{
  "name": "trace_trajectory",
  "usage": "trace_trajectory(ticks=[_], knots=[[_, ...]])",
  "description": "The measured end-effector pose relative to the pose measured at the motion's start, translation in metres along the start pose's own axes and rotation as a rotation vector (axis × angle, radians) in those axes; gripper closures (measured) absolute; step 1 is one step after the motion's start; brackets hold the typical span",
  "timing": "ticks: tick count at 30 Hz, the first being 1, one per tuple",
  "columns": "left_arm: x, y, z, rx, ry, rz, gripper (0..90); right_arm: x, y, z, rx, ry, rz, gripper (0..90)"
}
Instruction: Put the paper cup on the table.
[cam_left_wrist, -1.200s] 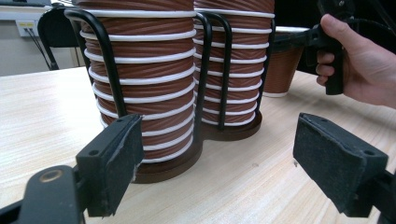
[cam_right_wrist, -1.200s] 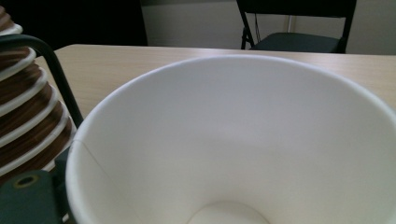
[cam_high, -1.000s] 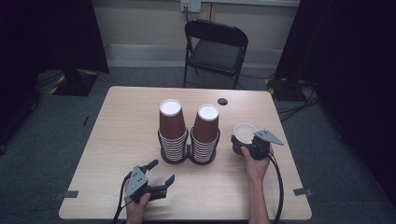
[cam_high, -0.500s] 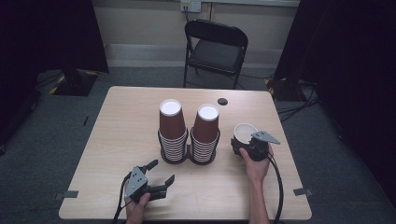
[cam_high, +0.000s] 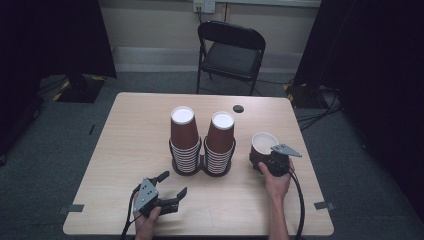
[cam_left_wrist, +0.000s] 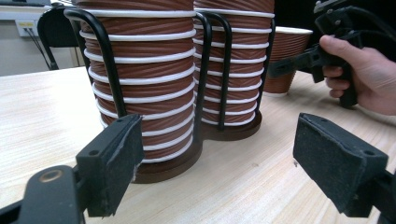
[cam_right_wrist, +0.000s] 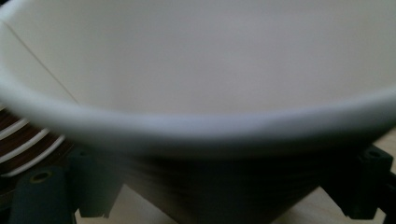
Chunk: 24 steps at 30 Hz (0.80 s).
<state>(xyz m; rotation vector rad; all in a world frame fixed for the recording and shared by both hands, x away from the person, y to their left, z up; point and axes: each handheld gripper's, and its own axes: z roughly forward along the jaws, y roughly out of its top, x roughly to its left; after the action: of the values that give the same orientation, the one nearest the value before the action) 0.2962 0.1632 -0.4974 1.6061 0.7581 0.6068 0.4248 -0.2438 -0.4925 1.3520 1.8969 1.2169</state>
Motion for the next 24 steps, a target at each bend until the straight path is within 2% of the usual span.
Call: trace_trajectory(ticks=[3, 5, 9, 14, 17, 19, 24], knots=[[-0.001, 0.000, 0.001, 0.009, 0.001, 0.016, 16.1, 0.001, 0.000, -0.004, 0.007, 0.000, 0.003, 12.8], [-0.001, 0.000, 0.001, 0.006, 0.004, 0.008, 16.1, 0.003, -0.002, -0.008, -0.005, -0.001, 0.010, 13.2], [0.000, 0.000, 0.000, -0.002, 0.003, -0.004, 16.1, 0.001, -0.008, -0.013, 0.005, -0.019, 0.038, 12.7], [0.000, 0.000, 0.000, 0.004, 0.006, 0.000, 16.1, 0.003, -0.014, -0.023, -0.030, -0.012, 0.059, 12.7], [-0.001, 0.000, 0.000, 0.002, 0.011, -0.001, 16.1, 0.008, -0.016, -0.028, -0.026, -0.027, 0.057, 12.7], [-0.001, 0.000, 0.000, -0.001, 0.016, -0.006, 16.1, 0.011, -0.016, -0.033, -0.056, -0.013, 0.051, 13.0], [-0.002, 0.000, 0.001, 0.001, 0.041, -0.005, 16.2, 0.017, -0.020, -0.046, -0.090, -0.012, 0.063, 12.9]])
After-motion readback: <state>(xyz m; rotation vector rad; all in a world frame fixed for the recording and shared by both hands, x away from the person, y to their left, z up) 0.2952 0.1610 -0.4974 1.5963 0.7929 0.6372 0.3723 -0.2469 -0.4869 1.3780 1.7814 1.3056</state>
